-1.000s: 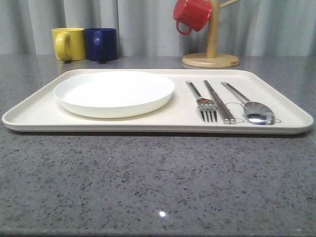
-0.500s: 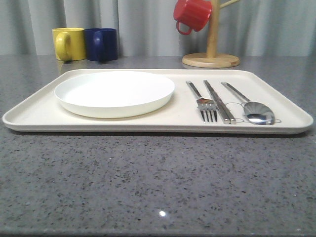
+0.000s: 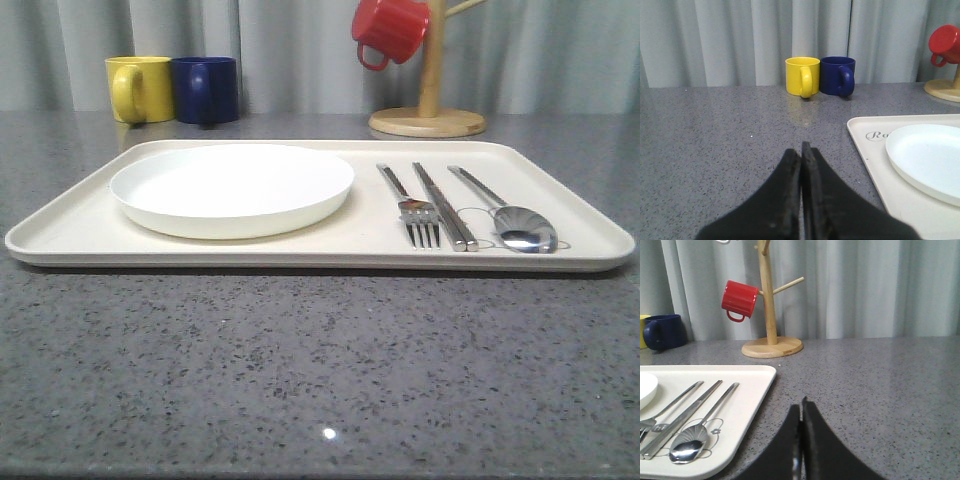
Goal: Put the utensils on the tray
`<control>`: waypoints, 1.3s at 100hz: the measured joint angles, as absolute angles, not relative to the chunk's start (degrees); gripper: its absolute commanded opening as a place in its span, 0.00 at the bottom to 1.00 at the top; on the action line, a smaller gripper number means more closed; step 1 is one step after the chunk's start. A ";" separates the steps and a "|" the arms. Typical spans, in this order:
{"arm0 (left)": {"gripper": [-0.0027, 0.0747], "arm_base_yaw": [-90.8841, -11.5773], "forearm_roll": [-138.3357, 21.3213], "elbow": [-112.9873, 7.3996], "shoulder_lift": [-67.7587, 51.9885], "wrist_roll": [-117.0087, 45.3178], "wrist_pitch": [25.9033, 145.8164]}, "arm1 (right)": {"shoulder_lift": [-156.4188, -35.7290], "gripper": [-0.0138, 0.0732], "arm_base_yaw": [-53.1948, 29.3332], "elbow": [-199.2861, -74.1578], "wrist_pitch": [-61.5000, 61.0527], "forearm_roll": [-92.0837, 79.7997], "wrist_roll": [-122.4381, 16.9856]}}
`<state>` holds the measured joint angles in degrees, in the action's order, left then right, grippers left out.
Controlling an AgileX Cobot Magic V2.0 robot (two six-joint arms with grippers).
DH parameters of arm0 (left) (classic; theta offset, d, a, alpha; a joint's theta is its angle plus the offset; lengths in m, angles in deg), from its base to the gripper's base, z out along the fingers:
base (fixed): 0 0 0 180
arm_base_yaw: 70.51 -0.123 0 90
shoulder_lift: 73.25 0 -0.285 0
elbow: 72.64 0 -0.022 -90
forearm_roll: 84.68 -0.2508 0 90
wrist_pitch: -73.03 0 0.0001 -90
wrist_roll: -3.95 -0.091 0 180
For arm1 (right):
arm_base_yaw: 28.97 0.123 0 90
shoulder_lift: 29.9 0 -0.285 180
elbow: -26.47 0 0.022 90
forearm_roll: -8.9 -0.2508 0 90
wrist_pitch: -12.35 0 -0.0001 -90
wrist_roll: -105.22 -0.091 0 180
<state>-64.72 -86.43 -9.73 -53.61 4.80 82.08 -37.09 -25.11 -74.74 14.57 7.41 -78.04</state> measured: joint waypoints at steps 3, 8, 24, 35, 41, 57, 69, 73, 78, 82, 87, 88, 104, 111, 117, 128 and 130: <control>0.01 -64.72 -86.91 -8.55 -54.67 4.91 82.04 | -37.09 0.08 -25.11 -74.74 14.57 7.41 -78.04; 0.01 -64.72 -87.43 -6.79 -56.59 5.01 81.94 | -37.09 0.08 -25.11 -74.74 14.57 7.41 -78.04; 0.01 -64.72 -87.91 -0.84 -62.72 5.13 80.96 | -37.09 0.08 -25.11 -74.74 14.57 7.41 -78.04; 0.01 -64.72 -87.91 2.60 -65.68 5.16 79.79 | -37.09 0.08 -25.11 -74.74 14.57 7.41 -78.04; 0.01 -64.72 -88.00 4.23 -65.71 5.64 79.37 | -37.09 0.08 -25.11 -74.74 14.57 7.41 -78.04; 0.01 -64.72 -88.20 4.37 -65.71 6.09 77.19 | -37.09 0.08 -25.11 -74.74 14.60 7.41 -78.04; 0.01 -64.72 -88.33 4.37 -65.71 6.29 75.79 | -37.09 0.08 -25.11 -74.74 14.60 7.41 -78.04; 0.01 -64.72 -88.33 4.37 -65.71 6.29 75.56 | -37.09 0.08 -25.11 -74.74 14.60 7.41 -78.04; 0.01 -64.72 -88.45 4.37 -65.71 6.29 75.22 | -37.09 0.08 -25.11 -74.74 14.60 7.41 -78.04; 0.01 -64.72 -88.45 4.37 -65.71 6.29 75.09 | -37.09 0.08 -25.11 -74.74 14.60 7.41 -78.04; 0.01 -64.72 -88.45 4.37 -65.71 6.29 75.09 | -37.09 0.08 -25.11 -74.74 14.60 7.41 -78.04; 0.01 -64.72 -88.45 4.37 -65.71 6.29 75.09 | -37.09 0.08 -25.11 -74.74 14.60 7.41 -78.04; 0.01 -64.72 -88.55 4.37 -65.71 6.41 75.00 | -37.09 0.08 -25.11 -74.74 14.60 7.41 -78.04; 0.01 -64.72 -88.55 4.37 -65.71 6.41 74.88 | -37.09 0.08 -25.11 -74.74 14.60 7.41 -78.04; 0.01 -64.72 -88.55 4.37 -65.71 6.41 74.88 | -37.09 0.08 -25.11 -74.74 14.60 7.41 -78.04; 0.01 -64.72 -88.55 4.37 -65.71 6.41 74.88 | -37.09 0.08 -25.11 -74.74 14.60 7.41 -78.04; 0.01 -64.72 -88.55 4.37 -65.71 6.41 74.88 | -37.09 0.08 -25.11 -74.74 14.60 7.41 -78.04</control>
